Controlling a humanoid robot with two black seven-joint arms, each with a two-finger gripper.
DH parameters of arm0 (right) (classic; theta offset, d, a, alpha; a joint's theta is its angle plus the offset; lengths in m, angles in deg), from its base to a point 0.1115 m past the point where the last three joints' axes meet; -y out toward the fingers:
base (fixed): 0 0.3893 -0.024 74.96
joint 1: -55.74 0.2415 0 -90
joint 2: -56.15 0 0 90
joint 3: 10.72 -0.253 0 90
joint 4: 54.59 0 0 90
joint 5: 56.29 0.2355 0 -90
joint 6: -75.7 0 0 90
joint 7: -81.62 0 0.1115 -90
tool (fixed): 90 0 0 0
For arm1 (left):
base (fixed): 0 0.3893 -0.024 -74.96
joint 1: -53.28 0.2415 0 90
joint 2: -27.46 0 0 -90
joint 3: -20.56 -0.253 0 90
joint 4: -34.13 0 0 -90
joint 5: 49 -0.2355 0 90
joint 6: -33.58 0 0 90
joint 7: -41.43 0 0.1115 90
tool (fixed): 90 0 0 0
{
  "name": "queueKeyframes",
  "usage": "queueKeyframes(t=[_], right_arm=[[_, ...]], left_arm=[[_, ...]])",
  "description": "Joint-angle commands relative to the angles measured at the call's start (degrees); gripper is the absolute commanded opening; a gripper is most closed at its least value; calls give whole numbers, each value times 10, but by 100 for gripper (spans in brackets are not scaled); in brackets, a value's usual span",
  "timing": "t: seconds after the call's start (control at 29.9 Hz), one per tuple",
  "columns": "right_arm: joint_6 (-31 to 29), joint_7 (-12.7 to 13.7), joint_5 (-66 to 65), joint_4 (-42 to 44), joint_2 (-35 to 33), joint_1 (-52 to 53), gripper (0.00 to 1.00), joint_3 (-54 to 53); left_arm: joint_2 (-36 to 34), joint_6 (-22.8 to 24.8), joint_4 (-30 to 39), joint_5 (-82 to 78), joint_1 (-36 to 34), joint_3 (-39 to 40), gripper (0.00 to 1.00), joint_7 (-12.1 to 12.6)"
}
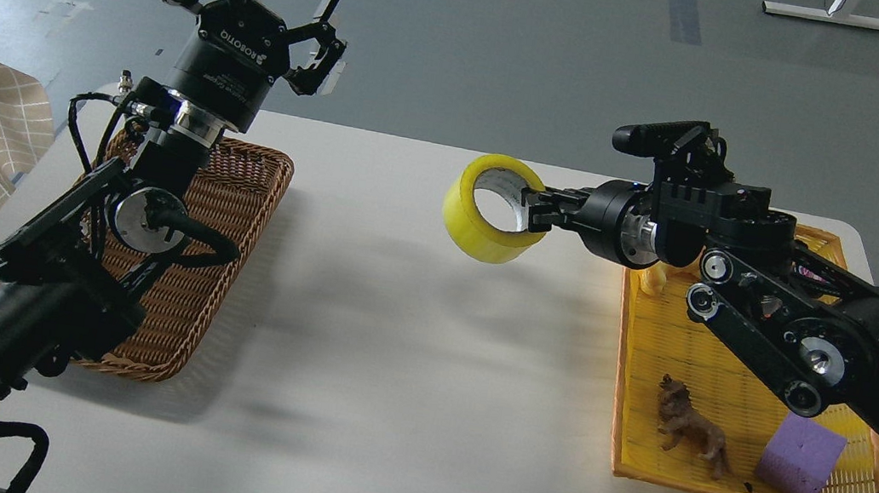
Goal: Place and transfer tape with both arms
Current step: 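Lift the tape roll out of the tray and carry it toward the table center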
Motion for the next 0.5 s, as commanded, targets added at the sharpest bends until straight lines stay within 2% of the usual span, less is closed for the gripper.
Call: queueKeyframes(t=[0.0,0.47], right_arm=[[0,0,-4,19,26,0,0,26],[0,-1,-4,74,75,-5,0,57]], left_arm=[[-2,0,0,0,0,0,98,0],[0,0,0,0,1,0,98,0]])
